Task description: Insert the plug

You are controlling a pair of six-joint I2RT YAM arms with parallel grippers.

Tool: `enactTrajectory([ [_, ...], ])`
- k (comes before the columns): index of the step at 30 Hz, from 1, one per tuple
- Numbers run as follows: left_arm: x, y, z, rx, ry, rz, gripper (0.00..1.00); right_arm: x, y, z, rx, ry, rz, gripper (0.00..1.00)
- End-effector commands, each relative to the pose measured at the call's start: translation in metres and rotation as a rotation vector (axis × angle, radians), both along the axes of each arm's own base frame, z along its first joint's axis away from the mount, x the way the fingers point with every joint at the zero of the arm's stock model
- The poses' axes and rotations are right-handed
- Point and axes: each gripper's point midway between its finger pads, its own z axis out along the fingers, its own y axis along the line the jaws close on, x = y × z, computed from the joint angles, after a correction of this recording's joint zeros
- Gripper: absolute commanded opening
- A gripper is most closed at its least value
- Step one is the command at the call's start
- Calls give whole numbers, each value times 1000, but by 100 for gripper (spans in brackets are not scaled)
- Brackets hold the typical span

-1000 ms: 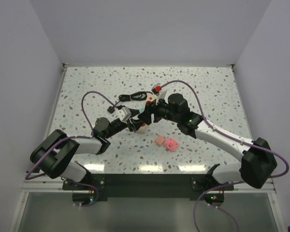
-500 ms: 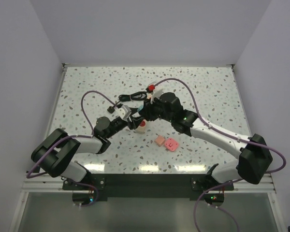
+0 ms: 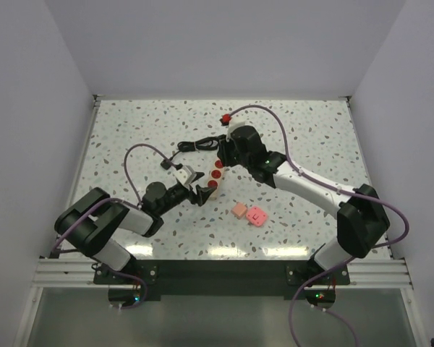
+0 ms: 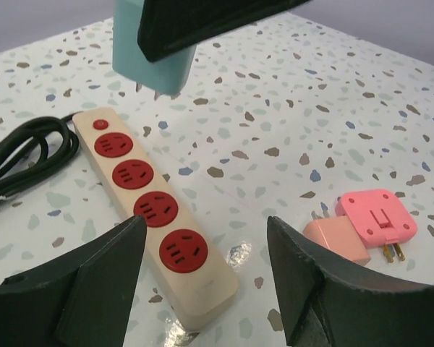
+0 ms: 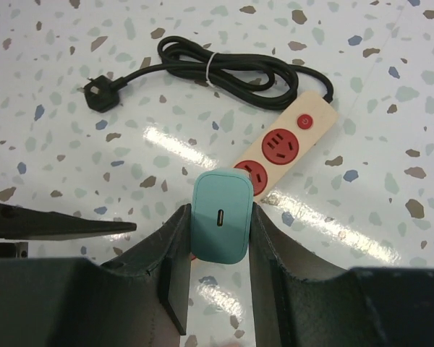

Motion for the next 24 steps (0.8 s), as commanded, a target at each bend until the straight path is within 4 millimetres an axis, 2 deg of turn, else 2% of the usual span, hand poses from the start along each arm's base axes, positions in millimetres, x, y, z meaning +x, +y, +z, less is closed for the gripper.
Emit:
enactTrajectory([
  [1,7,-4,16,-71,-60,17,73,22,-5,15,6,-43,-61,0],
  [4,12,-7,3,-59,-31,17,73,28,-12,5,1,-23,-84,0],
  [10,19,-18,-19,-43,28,-5,73,34,-25,-1,0,-11,-114,0],
  [18,31,-26,-38,-36,82,3,75,35,-35,-7,-11,-4,-127,0],
  [24,32,-29,-47,-39,110,-7,75,37,-35,-11,-12,3,-122,0],
])
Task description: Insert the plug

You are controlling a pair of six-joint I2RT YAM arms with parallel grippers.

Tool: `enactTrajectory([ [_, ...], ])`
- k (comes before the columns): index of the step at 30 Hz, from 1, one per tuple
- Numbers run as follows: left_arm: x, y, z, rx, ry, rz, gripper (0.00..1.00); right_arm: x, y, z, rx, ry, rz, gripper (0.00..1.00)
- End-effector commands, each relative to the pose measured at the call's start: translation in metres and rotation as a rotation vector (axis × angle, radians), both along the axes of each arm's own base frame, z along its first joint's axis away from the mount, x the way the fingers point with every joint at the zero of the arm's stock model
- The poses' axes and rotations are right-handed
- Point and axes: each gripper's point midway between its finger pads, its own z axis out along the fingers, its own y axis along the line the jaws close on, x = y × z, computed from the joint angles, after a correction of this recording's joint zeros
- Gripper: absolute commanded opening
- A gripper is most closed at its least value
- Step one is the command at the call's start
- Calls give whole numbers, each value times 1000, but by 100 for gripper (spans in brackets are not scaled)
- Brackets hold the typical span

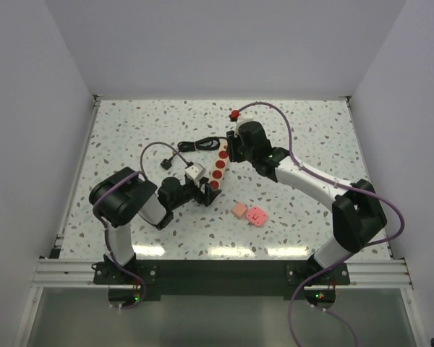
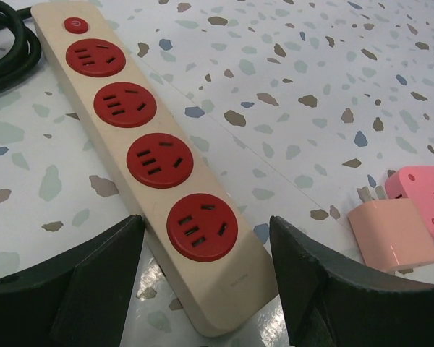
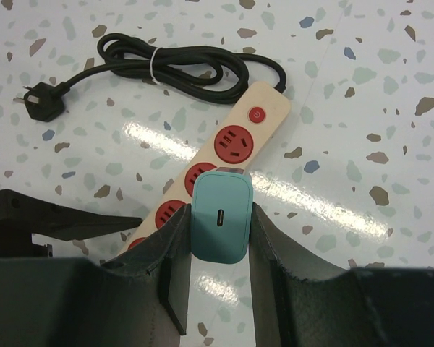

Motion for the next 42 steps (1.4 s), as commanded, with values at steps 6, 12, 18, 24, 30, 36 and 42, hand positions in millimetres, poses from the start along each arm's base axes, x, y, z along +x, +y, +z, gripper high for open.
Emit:
enactTrajectory([
  [6,-5,-4,40,-153,-95,15,75,9,0,7,29,-22,-18,0],
  [12,-8,-1,51,-202,-86,39,75,10,3,-1,36,-2,-18,0],
  [18,-21,-18,49,-272,-43,-58,76,10,-1,-1,26,-5,-35,0],
  [24,-32,-45,56,-331,-21,-133,75,11,-6,-1,27,0,-64,0],
  [30,-45,-68,57,-350,-2,-193,75,13,-4,-11,41,28,-84,0],
  [36,-56,-75,64,-375,-6,-219,76,18,-4,-28,53,58,-110,0],
  [42,-43,-53,62,-273,-30,-103,77,23,-4,-43,60,80,-125,0],
])
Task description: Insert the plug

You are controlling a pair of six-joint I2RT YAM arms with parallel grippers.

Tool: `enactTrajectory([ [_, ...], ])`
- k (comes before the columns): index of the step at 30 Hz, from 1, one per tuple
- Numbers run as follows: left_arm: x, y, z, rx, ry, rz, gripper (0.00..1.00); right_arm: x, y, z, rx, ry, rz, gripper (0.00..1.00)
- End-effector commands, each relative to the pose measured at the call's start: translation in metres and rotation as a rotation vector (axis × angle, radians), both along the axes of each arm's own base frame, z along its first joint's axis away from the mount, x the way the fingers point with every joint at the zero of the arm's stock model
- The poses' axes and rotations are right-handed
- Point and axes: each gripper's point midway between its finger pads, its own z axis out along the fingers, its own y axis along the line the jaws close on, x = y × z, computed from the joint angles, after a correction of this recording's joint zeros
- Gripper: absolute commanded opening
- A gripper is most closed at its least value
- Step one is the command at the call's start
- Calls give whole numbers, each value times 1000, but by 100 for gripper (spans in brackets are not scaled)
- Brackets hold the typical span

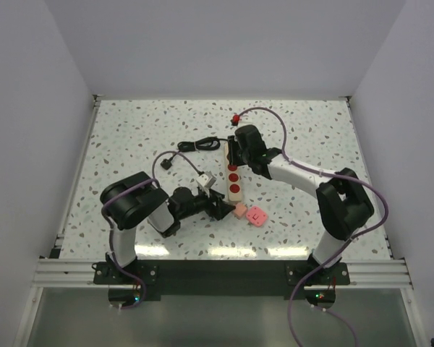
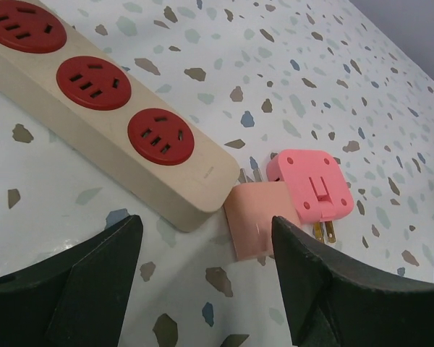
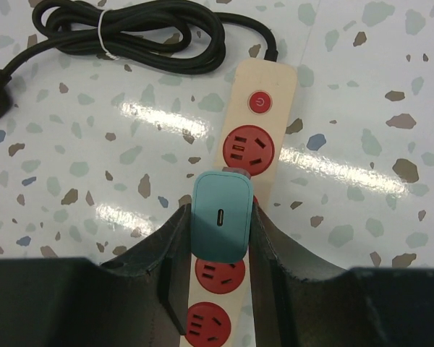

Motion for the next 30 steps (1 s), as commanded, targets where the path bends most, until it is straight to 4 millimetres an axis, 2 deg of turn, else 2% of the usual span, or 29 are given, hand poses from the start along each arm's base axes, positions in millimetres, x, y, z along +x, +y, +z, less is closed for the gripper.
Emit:
enactTrajectory([
  [1,20,10,68,-132,-230,79,78,15,1,8,48,-44,-45,0],
  [2,23,15,75,-139,-241,93,78,16,1,7,47,-45,-46,0],
  [5,32,34,76,-123,-237,154,78,21,0,6,55,-49,-52,0],
  [11,51,64,69,-52,-224,274,78,30,2,5,50,-52,-51,0],
  [16,57,87,68,-57,-212,324,78,38,8,5,62,-71,-44,0],
  [24,58,92,65,-53,-205,333,78,44,13,12,63,-97,-34,0],
  [30,58,95,66,-54,-206,334,78,48,12,5,42,-93,-33,0],
])
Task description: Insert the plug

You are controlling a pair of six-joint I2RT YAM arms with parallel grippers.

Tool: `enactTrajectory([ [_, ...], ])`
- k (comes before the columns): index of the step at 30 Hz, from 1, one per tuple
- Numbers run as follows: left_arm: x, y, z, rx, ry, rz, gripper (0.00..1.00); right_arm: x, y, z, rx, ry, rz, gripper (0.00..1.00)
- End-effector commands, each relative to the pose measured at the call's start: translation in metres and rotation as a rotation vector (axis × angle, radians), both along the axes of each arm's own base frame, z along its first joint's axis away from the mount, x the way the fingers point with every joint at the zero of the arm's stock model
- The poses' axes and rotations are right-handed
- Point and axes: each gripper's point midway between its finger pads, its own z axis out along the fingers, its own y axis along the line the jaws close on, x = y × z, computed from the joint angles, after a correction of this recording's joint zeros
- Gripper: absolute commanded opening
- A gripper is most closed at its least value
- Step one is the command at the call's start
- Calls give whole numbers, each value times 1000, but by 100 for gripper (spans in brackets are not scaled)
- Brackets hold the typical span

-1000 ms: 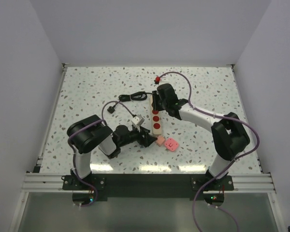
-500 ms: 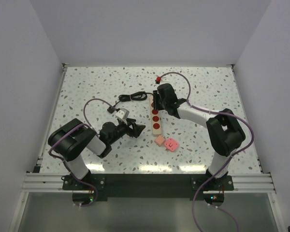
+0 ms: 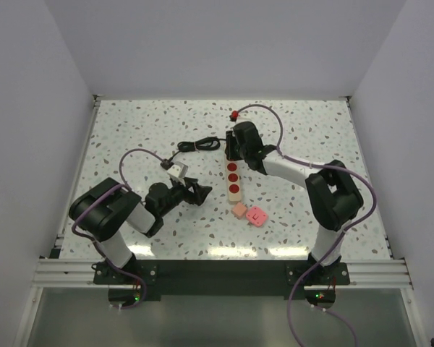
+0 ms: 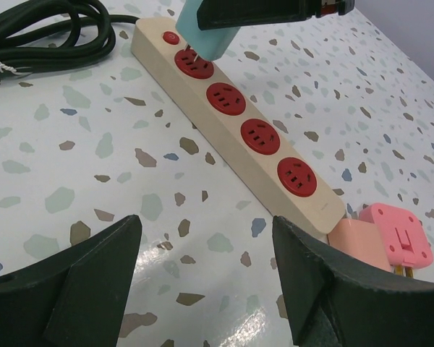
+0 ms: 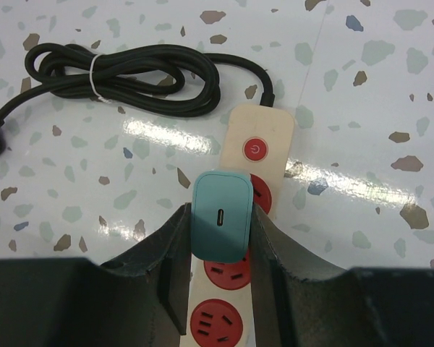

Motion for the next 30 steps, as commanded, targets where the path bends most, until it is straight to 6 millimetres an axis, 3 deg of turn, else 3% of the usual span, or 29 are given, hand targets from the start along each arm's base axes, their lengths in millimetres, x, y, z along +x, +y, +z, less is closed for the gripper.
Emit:
enactTrajectory([
  [1,8,2,34,-54,-125,13,78,16,5,14,13,-56,-8,0],
  [14,5,4,36,-47,-132,14,78,19,1,-2,-36,-27,-27,0],
  [30,3,11,41,-45,-145,27,78,-1,-10,-33,-167,-3,-29,0],
])
